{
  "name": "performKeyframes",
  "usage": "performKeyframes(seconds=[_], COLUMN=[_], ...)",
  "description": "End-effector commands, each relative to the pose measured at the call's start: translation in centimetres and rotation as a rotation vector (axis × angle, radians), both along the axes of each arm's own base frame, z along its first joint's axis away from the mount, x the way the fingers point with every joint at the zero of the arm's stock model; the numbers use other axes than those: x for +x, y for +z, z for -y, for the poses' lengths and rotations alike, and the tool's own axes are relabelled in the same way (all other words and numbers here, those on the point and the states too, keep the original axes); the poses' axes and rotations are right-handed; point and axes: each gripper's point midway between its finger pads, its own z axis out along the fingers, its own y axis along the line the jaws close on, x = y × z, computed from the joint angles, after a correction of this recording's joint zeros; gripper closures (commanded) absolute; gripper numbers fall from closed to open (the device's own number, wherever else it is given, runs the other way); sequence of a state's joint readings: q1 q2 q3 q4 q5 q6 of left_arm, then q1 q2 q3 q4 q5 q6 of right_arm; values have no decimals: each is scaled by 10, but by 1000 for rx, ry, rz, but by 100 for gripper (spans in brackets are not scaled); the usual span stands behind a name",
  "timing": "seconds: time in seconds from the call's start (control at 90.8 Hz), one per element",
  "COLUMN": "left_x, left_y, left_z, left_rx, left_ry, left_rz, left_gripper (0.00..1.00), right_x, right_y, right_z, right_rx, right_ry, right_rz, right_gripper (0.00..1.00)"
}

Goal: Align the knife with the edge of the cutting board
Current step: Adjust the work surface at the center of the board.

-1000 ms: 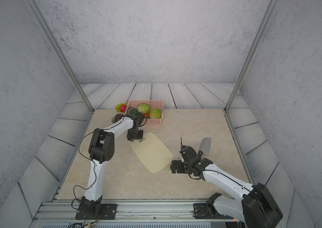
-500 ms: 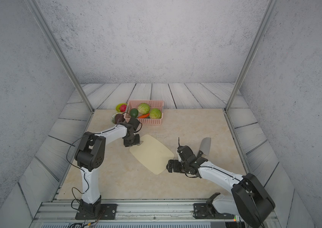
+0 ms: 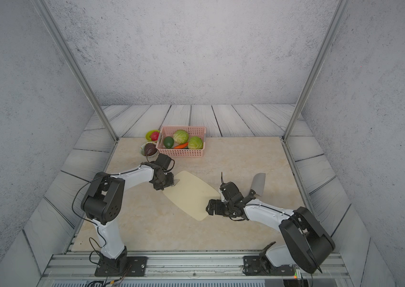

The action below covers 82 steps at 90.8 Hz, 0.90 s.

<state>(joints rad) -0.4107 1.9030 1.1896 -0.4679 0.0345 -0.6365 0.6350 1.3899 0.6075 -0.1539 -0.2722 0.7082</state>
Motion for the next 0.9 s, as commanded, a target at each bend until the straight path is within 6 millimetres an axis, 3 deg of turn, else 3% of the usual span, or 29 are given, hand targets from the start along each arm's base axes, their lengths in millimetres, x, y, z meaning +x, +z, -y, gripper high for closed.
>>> performKeyframes(seconds=[0.0, 0.209, 0.363, 0.539, 0.727, 0.892], left_x=[-90, -83, -69, -45, -28, -21], left_y=[-53, -47, -31, -14, -13, -13], left_z=[-15, -18, -23, -15, 0, 8], left_rx=[64, 103, 137, 116, 49, 1], left_ry=[4, 4, 3, -13, -28, -21], left_rz=[-346, -321, -275, -223, -195, -175], left_gripper=[40, 34, 21, 9, 2, 2], right_x=[3, 11, 19, 28, 37, 38], right_y=[1, -1, 0, 2, 2, -1], right_z=[-4, -5, -6, -8, -8, -9], right_rx=[-3, -39, -62, -61, -56, -44], right_ry=[-4, -16, -30, -48, -80, -95], right_rz=[-17, -27, -29, -23, -26, -34], right_gripper=[1, 1, 1, 1, 1, 1])
